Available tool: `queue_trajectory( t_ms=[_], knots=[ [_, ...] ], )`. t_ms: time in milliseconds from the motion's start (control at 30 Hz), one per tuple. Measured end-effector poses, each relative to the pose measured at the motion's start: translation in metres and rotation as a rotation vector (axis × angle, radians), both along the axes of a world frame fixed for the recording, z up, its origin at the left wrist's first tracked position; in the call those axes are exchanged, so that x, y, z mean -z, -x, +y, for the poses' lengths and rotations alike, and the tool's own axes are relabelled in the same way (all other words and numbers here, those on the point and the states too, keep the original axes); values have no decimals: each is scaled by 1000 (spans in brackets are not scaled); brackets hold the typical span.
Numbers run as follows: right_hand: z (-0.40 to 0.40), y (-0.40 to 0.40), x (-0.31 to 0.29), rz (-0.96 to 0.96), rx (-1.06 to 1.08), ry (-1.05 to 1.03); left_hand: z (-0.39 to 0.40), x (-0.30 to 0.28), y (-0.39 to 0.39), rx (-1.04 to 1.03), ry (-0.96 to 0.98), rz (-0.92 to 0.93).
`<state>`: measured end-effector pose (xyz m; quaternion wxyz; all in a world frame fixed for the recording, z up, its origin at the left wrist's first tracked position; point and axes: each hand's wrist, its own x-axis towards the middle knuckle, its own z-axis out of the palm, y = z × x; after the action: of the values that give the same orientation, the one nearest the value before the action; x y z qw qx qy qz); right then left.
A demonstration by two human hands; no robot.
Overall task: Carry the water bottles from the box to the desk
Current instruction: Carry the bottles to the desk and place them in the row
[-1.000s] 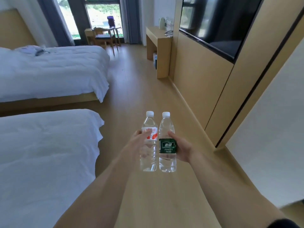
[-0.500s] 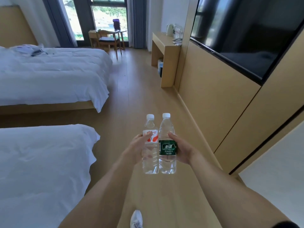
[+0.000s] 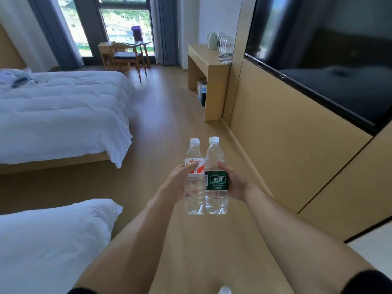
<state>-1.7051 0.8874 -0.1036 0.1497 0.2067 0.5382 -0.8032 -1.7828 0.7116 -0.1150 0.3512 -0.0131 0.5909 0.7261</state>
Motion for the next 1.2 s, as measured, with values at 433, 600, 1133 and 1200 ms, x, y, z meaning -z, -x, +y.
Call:
queue_trajectory(
  t_ms=[433, 600, 1133, 1200],
  knots=[
    [72, 245, 7, 71, -176, 50, 60, -20, 203, -166, 64, 50],
    [105, 331, -1, 71, -239, 72, 90, -28, 274, -210, 55, 44],
    [153, 559, 1, 63, -256, 33, 145, -8, 504, -321, 15, 13],
    [157, 595, 2, 51, -231, 19, 149, -5, 544, -306, -12, 3]
  ],
)
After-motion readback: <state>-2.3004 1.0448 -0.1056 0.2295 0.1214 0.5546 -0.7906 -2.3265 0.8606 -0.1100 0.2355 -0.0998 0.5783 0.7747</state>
